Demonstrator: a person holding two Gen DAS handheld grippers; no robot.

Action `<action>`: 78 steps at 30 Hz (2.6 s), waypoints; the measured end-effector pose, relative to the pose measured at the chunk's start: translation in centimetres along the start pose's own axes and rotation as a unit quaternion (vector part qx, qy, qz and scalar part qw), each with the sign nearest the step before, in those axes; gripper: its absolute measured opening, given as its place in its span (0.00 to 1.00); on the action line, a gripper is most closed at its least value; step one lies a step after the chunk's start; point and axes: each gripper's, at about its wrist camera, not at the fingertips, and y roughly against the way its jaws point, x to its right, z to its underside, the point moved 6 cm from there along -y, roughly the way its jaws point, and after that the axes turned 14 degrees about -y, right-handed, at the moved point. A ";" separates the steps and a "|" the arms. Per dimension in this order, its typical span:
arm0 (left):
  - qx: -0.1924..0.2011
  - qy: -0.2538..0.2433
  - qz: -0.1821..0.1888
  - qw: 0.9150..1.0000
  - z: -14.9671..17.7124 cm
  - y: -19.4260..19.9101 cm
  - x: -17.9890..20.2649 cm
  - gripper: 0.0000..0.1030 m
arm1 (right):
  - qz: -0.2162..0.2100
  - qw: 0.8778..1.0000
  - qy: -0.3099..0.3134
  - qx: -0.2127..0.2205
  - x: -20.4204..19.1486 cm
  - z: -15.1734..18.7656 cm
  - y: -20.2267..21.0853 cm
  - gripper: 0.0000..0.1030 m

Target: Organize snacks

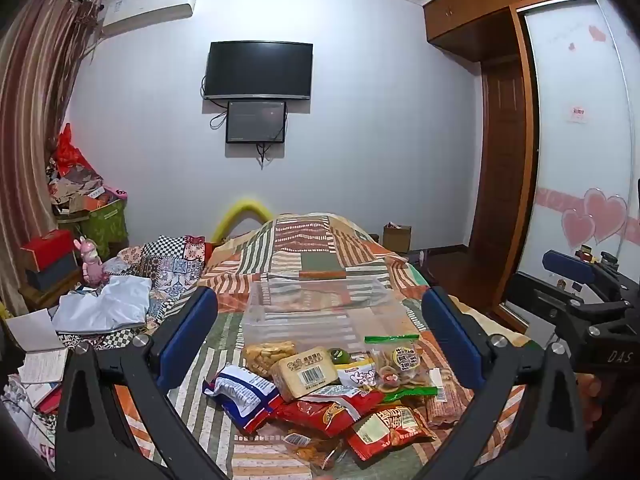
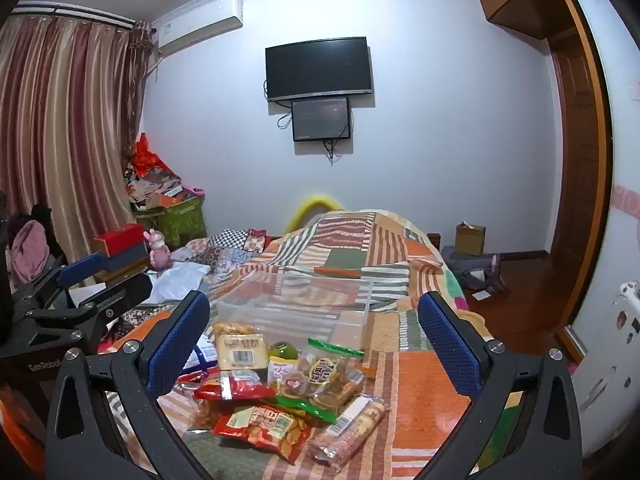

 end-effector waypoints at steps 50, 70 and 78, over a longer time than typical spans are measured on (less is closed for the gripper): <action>0.011 0.008 0.006 1.000 -0.2 0.3 0.0 1.00 | -0.017 1.000 -0.003 0.008 -0.6 0.0 0.6 1.00; 0.017 0.008 0.008 1.000 -0.4 0.9 0.1 1.00 | -0.019 1.000 -0.004 0.009 -0.7 -0.1 0.6 1.00; 0.015 0.009 0.008 1.000 -0.5 0.9 0.2 1.00 | -0.019 1.000 -0.005 0.007 -0.8 0.0 0.8 1.00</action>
